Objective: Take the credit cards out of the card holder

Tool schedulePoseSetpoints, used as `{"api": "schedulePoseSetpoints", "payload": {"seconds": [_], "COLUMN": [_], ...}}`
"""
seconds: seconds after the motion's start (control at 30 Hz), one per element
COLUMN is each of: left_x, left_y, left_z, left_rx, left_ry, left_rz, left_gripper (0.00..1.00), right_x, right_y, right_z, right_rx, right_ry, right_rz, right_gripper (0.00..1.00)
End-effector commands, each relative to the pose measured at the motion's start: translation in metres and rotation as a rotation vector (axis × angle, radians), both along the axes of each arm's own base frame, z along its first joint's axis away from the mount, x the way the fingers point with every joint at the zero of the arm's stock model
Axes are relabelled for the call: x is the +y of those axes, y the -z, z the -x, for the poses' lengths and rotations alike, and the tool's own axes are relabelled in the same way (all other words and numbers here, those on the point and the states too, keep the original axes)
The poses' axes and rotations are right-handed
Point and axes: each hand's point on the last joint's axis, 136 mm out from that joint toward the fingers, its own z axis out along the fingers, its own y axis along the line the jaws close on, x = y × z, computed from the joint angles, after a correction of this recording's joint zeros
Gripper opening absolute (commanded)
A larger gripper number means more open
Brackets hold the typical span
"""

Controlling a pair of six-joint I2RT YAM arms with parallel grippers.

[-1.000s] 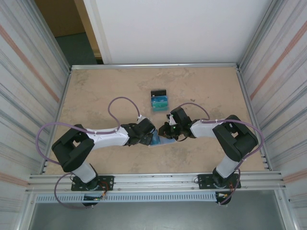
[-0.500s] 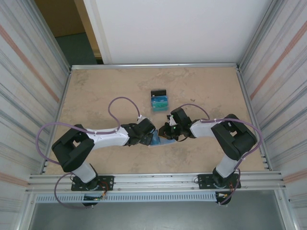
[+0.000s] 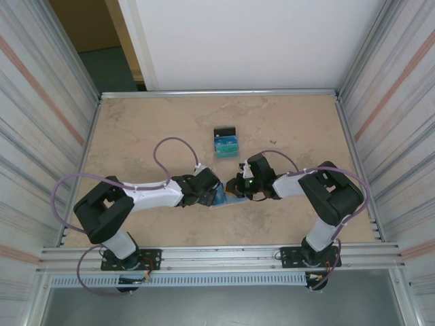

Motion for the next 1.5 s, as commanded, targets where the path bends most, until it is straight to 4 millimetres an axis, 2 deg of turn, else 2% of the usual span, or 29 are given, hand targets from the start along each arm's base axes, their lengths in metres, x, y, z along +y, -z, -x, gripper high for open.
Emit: {"api": "schedulePoseSetpoints", "payload": {"seconds": [0.0,0.13,0.47,1.17,1.47], "left_x": [-0.001,-0.001,0.004,-0.005,-0.007], "left_y": [0.003,0.001,-0.011,-0.025,-0.022], "left_z": [0.000,-0.001,-0.005,-0.017,-0.028], "left_rx": [0.009,0.002,-0.041,-0.104,-0.120], "left_ry": [0.010,0.008,0.008,0.042,0.053], "left_rz": [-0.028,-0.026,-0.042,-0.025,-0.039], "left_gripper": [0.99,0.99,0.99,0.99,0.99], "right_x": [0.007,0.004,-0.013,-0.033,-0.036], "right_y": [-0.004,-0.001,0.009,0.000,-0.001], "right_z": [0.005,0.005,0.001,-0.003,-0.004], "right_rx": [0.017,0.018,0.000,-0.048,-0.052], "right_ry": [-0.024,-0.016,0.024,0.061,0.066], "right_rz": [-0.052,-0.040,0.072,0.173,0.194], "right_gripper": [0.07,0.00,0.00,0.00,0.00]}}
